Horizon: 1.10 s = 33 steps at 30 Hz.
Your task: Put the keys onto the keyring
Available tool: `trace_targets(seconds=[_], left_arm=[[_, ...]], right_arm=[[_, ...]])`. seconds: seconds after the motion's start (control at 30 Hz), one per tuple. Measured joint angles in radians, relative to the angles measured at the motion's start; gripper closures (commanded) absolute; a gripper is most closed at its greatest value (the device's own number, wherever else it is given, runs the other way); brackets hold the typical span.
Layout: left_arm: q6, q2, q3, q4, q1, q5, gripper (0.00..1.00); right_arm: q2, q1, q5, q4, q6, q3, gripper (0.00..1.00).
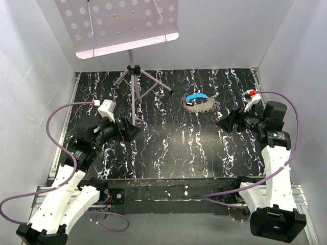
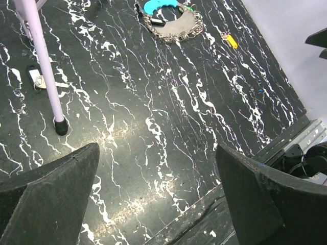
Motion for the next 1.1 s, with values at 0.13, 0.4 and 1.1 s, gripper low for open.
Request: trace_targets(seconds=[0.13,0.4,1.1], left_arm=[[0.014,-0.017,0.008,-0.026,0.000,-0.010,0.02],[0.011,-0.034,0.012,-0.017,0.000,-0.043,0.02],[0.072,-0.106,-0.043,0.045,0.000,0.039,0.02]], right_arm=[[-0.021,0.000,0.022,-0.044,0.013,0.036,0.13],[-0.029,0.000,-0.010,-0.114,-0.071,0.050,0.14],[-0.045,-0.059,0.190,-0.142,0.080,0.109,0.08]])
